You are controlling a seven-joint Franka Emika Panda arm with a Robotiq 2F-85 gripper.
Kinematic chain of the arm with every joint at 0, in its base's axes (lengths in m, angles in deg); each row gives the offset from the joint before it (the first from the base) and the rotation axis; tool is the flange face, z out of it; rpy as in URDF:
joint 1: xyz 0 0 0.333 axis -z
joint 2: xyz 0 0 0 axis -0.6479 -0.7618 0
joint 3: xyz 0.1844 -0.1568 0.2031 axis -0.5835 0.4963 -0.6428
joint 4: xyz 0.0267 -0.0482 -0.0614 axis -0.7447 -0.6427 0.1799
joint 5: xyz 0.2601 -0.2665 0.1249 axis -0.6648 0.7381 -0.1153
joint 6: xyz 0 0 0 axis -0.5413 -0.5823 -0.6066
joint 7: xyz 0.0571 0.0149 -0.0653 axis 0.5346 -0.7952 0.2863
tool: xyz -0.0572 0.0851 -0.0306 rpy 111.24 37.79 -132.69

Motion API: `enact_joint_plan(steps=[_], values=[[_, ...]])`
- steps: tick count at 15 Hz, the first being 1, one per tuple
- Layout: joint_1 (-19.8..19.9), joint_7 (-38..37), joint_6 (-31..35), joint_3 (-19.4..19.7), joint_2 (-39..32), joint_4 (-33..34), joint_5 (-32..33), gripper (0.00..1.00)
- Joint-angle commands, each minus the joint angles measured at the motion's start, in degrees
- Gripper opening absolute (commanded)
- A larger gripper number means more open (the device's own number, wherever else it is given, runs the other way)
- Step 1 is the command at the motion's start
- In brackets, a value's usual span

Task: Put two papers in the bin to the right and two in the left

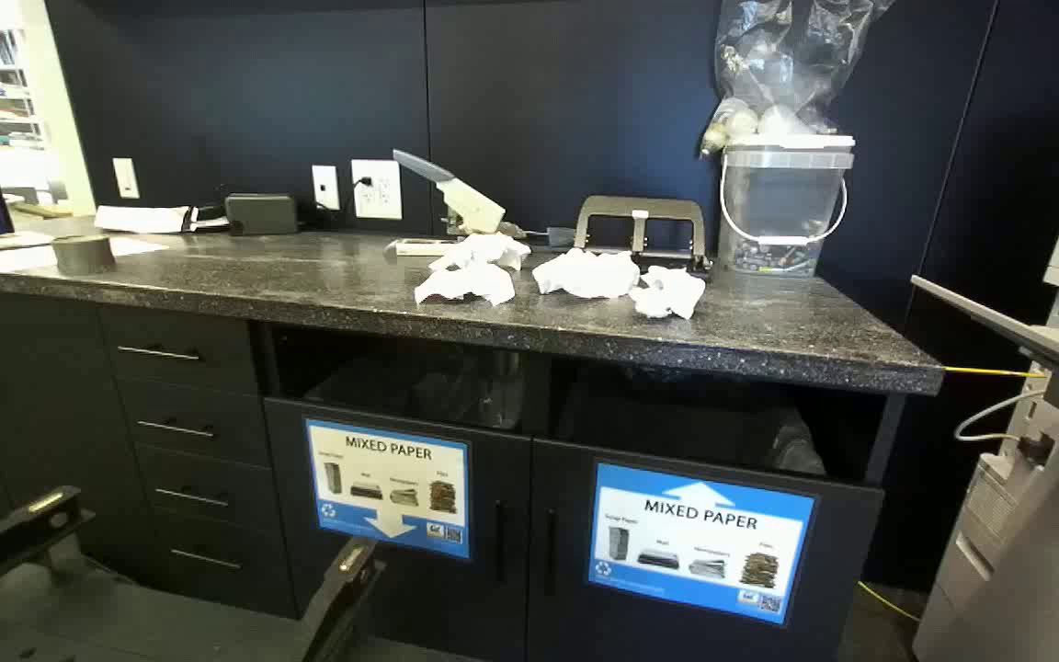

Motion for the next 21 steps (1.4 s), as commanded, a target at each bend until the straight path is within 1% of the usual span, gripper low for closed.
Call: enact_joint_plan(steps=[1,5,7,8,9,11,13,16,17,21], values=[[-0.8,-0.3,-0.1,0.7,-0.1,0.2,0.2,1.0],[-0.8,-0.3,-0.1,0.7,0.1,0.4,0.2,1.0],[-0.4,-0.3,4.1,0.8,-0.4,-0.6,2.0,1.0],[0.0,-0.5,7.3,1.1,-0.7,-1.3,2.7,1.0],[0.6,-1.6,13.5,1.6,-0.6,-2.6,3.8,1.0],[1.6,-2.4,22.8,2.3,-2.0,-4.1,6.9,1.0],[3.1,-3.5,32.9,3.9,-4.2,-5.1,8.3,1.0],[6.0,-5.4,46.8,6.3,-9.1,-5.0,8.2,1.0],[6.7,-5.4,51.0,7.4,-11.3,-4.4,7.1,1.0],[10.1,-8.9,66.2,10.2,-20.5,-1.4,5.1,1.0]])
